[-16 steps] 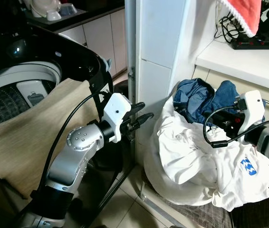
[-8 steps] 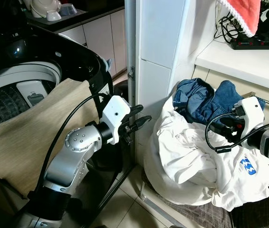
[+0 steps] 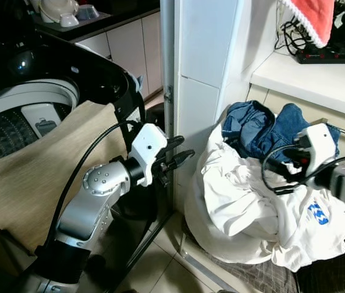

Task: Clothes washing

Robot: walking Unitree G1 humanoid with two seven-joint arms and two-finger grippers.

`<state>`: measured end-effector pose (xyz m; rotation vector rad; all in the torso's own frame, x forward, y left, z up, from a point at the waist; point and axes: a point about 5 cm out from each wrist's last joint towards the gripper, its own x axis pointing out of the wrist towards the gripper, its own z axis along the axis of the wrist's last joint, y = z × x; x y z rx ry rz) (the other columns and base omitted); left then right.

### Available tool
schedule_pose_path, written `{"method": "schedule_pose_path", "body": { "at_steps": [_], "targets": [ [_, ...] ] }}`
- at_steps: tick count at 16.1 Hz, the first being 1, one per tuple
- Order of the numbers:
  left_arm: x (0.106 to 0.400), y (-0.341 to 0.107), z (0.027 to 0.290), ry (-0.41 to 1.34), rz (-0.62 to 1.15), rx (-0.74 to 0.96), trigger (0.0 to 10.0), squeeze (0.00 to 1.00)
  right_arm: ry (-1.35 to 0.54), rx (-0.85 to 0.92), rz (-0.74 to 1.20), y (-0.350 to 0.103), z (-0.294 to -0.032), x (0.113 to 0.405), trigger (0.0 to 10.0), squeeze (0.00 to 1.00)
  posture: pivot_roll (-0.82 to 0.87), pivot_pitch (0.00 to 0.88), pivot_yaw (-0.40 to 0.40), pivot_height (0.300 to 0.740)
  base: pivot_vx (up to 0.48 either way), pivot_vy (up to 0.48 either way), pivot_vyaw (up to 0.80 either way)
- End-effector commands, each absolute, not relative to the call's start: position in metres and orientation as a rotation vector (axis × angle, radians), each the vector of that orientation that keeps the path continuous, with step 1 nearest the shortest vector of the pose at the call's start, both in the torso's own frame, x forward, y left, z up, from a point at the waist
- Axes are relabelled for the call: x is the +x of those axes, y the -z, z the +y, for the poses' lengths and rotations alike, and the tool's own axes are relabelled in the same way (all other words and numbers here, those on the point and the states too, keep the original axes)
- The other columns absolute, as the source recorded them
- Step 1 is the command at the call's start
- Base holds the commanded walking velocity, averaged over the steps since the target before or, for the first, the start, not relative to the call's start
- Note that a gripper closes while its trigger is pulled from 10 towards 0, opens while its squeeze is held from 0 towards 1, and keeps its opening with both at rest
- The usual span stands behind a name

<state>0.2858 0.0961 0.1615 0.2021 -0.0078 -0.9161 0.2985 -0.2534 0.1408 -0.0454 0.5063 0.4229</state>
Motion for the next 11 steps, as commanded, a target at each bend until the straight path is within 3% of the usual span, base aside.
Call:
{"method": "schedule_pose_path", "body": {
  "at_steps": [1,3,4,5,9,10,11],
  "targets": [
    [0.283,-0.163,0.096,0.927,-0.009,0.216,10.0,0.00,-0.453,-0.009,0.471,-0.146,-0.249,0.304,10.0,1.00,-0.19,0.000,0.037,0.740,0.000,0.000,0.00],
    [0.284,-0.163,0.096,0.935,-0.011,0.221,10.0,0.00,-0.534,0.069,0.496,-0.136,-0.239,0.310,10.0,1.00,-0.20,0.000,0.044,0.740,0.000,0.000,0.00],
    [0.285,-0.166,0.094,0.939,-0.021,0.221,10.0,0.00,-0.517,0.031,0.549,-0.124,-0.237,0.315,10.0,0.15,-0.19,0.000,0.044,0.740,0.000,0.000,0.00],
    [0.285,-0.166,0.094,0.940,-0.021,0.219,10.0,0.00,-0.515,0.019,0.569,-0.119,-0.236,0.316,10.0,0.00,-0.19,0.000,0.044,0.740,0.000,0.000,0.00],
    [0.281,-0.166,0.093,0.967,-0.011,0.221,10.0,0.00,-0.547,0.043,0.638,-0.100,-0.227,0.317,10.0,0.00,-0.19,0.002,0.041,0.740,0.000,0.000,0.00],
    [0.278,-0.165,0.093,0.985,-0.002,0.217,10.0,0.00,-0.557,0.062,0.652,-0.097,-0.226,0.317,7.7,0.00,-0.19,0.002,0.041,0.740,0.000,0.000,0.00],
    [0.274,-0.164,0.093,1.019,0.014,0.206,10.0,0.00,-0.566,0.079,0.657,-0.095,-0.226,0.317,0.0,0.00,-0.18,0.005,0.034,0.740,0.000,0.000,0.00]
  ]
}}
